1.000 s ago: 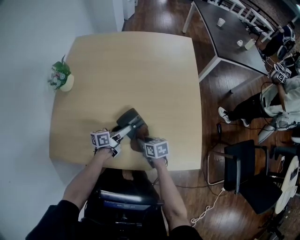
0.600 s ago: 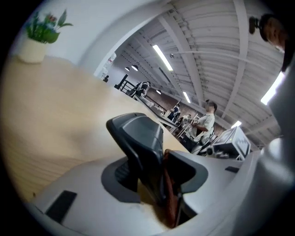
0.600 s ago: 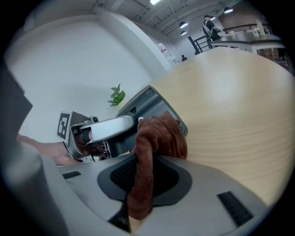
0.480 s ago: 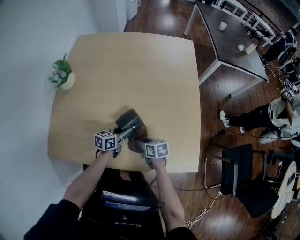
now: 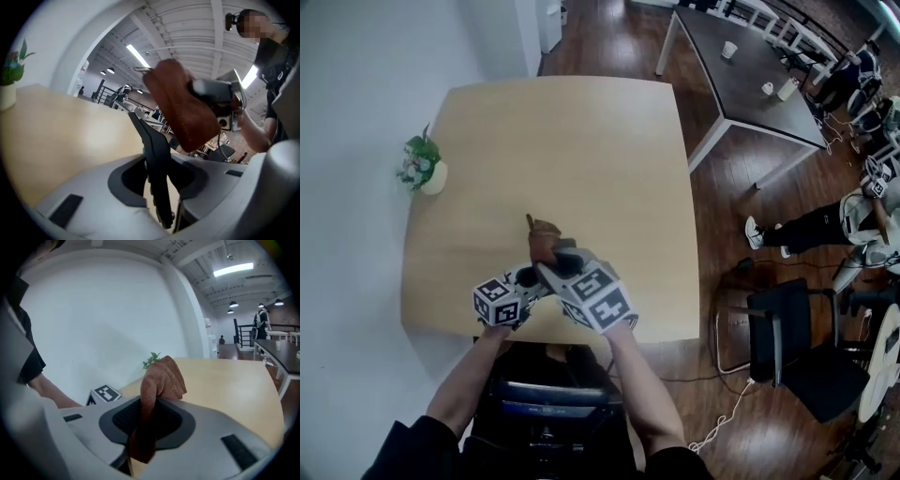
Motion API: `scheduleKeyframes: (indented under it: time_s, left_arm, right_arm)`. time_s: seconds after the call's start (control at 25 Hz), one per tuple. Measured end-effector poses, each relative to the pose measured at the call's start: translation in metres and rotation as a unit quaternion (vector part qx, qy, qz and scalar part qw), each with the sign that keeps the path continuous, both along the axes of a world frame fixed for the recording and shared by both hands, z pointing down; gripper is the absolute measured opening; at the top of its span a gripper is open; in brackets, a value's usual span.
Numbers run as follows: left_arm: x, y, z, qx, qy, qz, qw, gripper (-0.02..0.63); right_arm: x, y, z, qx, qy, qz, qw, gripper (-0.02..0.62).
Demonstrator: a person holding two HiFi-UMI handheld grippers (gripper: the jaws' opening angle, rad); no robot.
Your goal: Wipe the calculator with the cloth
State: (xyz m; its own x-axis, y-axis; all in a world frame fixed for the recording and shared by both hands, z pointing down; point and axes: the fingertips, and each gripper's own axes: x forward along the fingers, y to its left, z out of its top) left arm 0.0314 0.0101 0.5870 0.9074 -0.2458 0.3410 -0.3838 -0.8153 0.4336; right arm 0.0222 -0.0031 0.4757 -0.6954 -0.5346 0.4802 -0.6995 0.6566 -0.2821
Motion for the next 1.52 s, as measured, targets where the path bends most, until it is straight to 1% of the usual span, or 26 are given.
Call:
scheduleKeyframes:
  time_s: [0.04,0.12,0.16,0.2,0.28,0.32,0.4,0.48,0.52,0.56,0.6,0.68,0.76,0.8,0.84,0.92,1.0,1.08,1.12,1.24,1.32,1.4,1.44,1.52]
  left_arm:
    - [0.002,0.003,-0.009,0.021,-0.001,0.003,0.9998,0.123]
    - [0.005,0.009,-0.027,0.062,0.003,0.01,0.998,0.123]
    - [0.005,0.011,-0.035,0.076,0.01,0.012,0.997,0.123]
    - [0.004,0.012,-0.042,0.085,0.019,0.014,0.9961,0.127]
    - [0.0,0.014,-0.051,0.094,0.036,0.015,0.9948,0.129]
    - [-0.003,0.015,-0.054,0.099,0.042,0.015,0.9941,0.127]
    - [-0.007,0.017,-0.06,0.109,0.052,0.015,0.9926,0.123]
    - [-0.008,0.019,-0.067,0.109,0.067,0.011,0.9917,0.121]
    - [-0.007,0.02,-0.07,0.104,0.074,0.008,0.9917,0.121]
    - [-0.006,0.021,-0.072,0.101,0.08,0.006,0.9916,0.121]
    - [-0.005,0.021,-0.074,0.102,0.086,0.005,0.9911,0.121]
    - [-0.004,0.022,-0.074,0.103,0.085,0.006,0.9911,0.121]
    - [-0.004,0.024,-0.07,0.102,0.078,0.011,0.9917,0.121]
    - [-0.002,0.025,-0.071,0.104,0.077,0.014,0.9915,0.121]
    - [-0.001,0.026,-0.074,0.109,0.079,0.015,0.9909,0.121]
    - [0.002,0.026,-0.084,0.116,0.09,0.01,0.9891,0.121]
    - [0.002,0.028,-0.091,0.117,0.099,0.004,0.9881,0.121]
    - [-0.003,0.028,-0.096,0.113,0.109,0.0,0.9876,0.123]
    - [-0.006,0.027,-0.1,0.108,0.122,-0.006,0.9866,0.121]
    - [-0.015,0.022,-0.113,0.099,0.161,-0.022,0.9817,0.121]
    - [-0.02,0.021,-0.12,0.095,0.187,-0.025,0.9775,0.123]
    - [-0.022,0.021,-0.128,0.089,0.215,-0.027,0.9722,0.121]
    - [-0.023,0.02,-0.131,0.087,0.224,-0.028,0.9703,0.121]
    - [-0.024,0.017,-0.134,0.086,0.228,-0.032,0.9693,0.121]
  right_arm:
    - [-0.008,-0.002,-0.002,-0.001,0.01,-0.011,1.0,0.081]
    - [-0.01,-0.002,0.004,-0.009,0.029,-0.02,0.999,0.081]
    - [-0.006,-0.001,0.006,-0.014,0.026,-0.017,0.999,0.081]
    - [0.0,0.0,0.007,-0.019,0.013,-0.009,1.0,0.082]
    - [0.018,0.002,0.011,-0.028,-0.007,0.015,0.999,0.083]
    - [0.03,0.002,0.017,-0.031,0.001,0.029,0.999,0.083]
    - [0.061,0.004,0.037,-0.04,0.043,0.061,0.996,0.081]
    - [0.095,0.006,0.055,-0.053,0.087,0.101,0.99,0.08]
    - [0.109,0.008,0.058,-0.057,0.099,0.121,0.986,0.08]
    - [0.118,0.011,0.056,-0.056,0.101,0.136,0.984,0.08]
    - [0.12,0.013,0.047,-0.048,0.093,0.145,0.984,0.08]
    - [0.102,0.016,0.006,-0.011,0.048,0.135,0.99,0.08]
    - [0.06,0.02,-0.043,0.03,-0.016,0.091,0.995,0.08]
    - [0.036,0.022,-0.059,0.045,-0.037,0.062,0.996,0.08]
    - [0.014,0.025,-0.067,0.054,-0.042,0.033,0.997,0.08]
    - [-0.012,0.028,-0.06,0.059,-0.013,-0.003,0.998,0.08]
    - [-0.012,0.029,-0.044,0.057,0.022,-0.002,0.998,0.081]
    - [0.002,0.027,-0.039,0.052,0.02,0.017,0.998,0.083]
    - [0.011,0.025,-0.037,0.05,0.018,0.027,0.998,0.083]
    - [0.045,0.016,-0.021,0.037,0.033,0.06,0.997,0.083]
    - [0.075,0.014,0.002,0.012,0.047,0.089,0.995,0.083]
    - [0.111,0.018,0.033,-0.024,0.072,0.126,0.989,0.08]
    - [0.127,0.023,0.045,-0.039,0.077,0.143,0.986,0.08]
    - [0.144,0.03,0.049,-0.05,0.064,0.17,0.982,0.08]
